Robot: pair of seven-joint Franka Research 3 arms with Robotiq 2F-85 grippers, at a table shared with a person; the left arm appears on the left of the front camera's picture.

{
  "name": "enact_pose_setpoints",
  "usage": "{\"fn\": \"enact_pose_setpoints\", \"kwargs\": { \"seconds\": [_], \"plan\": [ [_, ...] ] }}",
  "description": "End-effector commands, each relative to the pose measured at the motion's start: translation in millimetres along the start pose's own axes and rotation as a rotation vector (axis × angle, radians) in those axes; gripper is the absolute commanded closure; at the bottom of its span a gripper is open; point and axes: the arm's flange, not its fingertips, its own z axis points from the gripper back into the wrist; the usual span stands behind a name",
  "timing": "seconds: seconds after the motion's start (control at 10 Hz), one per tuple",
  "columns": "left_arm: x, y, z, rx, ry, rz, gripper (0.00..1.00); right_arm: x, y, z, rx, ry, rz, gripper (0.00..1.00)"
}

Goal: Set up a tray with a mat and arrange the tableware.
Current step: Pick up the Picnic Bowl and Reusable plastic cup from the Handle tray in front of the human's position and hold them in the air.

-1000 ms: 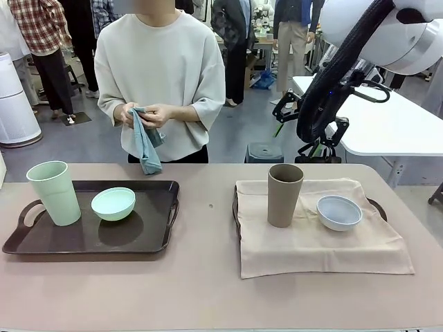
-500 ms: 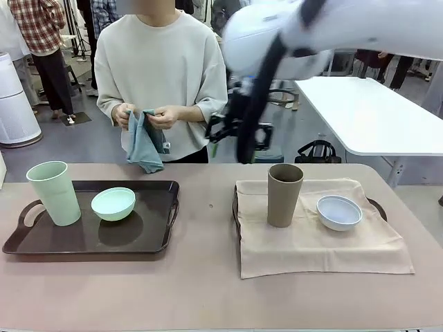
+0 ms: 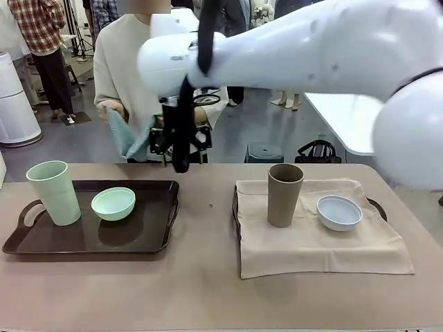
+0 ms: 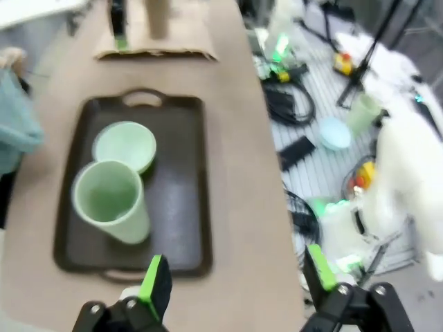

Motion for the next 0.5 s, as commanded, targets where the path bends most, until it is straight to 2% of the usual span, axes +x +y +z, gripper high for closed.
{"fn": "enact_pose_setpoints", "kwargs": {
  "seconds": [0.0, 0.2, 0.3, 0.4],
  "plan": [
    [-9.4, 10.6, -11.0, 0.088, -0.066, 0.032, 0.00, 39.3, 43.3, 5.9, -0.051, 0.019, 0.025, 0.00],
    [-17.7, 10.7, -14.0, 0.078, -0.076, 0.049, 0.00, 38.0, 65.1, -8.3, -0.059, 0.057, 0.074, 0.00],
    [-13.9, 5.5, -13.3, 0.069, -0.068, 0.089, 0.00, 36.9, 62.7, -7.2, -0.059, 0.066, 0.056, 0.00],
    [-18.9, 12.4, -8.8, 0.066, -0.064, 0.032, 0.00, 4.7, 47.6, -20.7, -0.034, 0.040, 0.046, 0.00]
  ]
}}
